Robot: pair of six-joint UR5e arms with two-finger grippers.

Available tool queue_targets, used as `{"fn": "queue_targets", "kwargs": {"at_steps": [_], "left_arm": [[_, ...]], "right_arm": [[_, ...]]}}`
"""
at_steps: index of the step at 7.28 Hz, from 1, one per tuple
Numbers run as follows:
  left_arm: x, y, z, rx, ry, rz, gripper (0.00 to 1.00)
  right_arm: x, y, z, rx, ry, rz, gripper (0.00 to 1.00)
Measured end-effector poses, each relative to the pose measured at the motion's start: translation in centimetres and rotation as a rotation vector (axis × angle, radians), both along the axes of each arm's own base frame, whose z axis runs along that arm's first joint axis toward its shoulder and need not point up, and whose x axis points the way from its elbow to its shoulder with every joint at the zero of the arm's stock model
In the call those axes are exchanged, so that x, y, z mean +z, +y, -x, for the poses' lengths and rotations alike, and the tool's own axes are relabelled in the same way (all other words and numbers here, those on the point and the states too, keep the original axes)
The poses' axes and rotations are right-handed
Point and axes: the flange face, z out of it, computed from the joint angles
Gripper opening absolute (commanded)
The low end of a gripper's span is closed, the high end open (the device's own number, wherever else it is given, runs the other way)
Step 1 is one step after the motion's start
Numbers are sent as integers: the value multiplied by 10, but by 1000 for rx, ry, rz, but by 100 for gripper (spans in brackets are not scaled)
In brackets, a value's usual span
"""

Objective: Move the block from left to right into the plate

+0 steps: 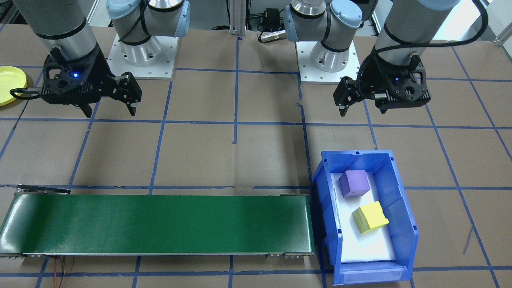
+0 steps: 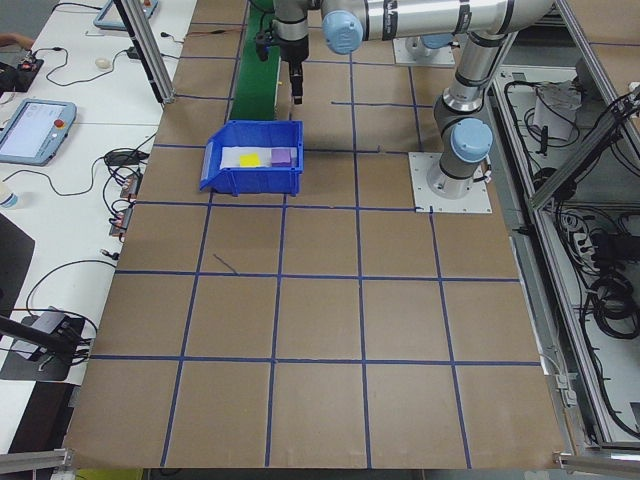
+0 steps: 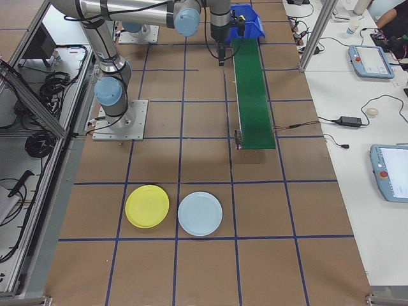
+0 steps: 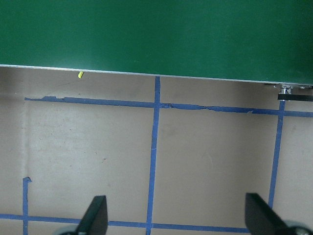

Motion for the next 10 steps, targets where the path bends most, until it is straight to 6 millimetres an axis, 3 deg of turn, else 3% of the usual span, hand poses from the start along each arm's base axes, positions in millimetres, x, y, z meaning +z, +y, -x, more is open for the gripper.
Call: {"fn": "queue_targets", "kwargs": {"at_steps": [2,4,7,8,9,10], "left_arm": [[-54,-42,-32,-6,7,-12,100],[-102,-64,-42,-11,14,-39,100],[-161,-63,-42,-8,21,-40,99],[-176,-59,-42,-8,24,-53,93],[-187,-56,-41,-8,26,-67,71],[-195,-54,-41,-10,26,-79,30]], "right_arm": [[0,0,0,0,0,3,100],[0,0,0,0,0,3,100],[0,0,0,-1,0,2,100],[0,0,0,-2,0,2,100],[-1,0,0,-2,-1,-2,100],[-1,1,0,-2,-1,-5,100]]}}
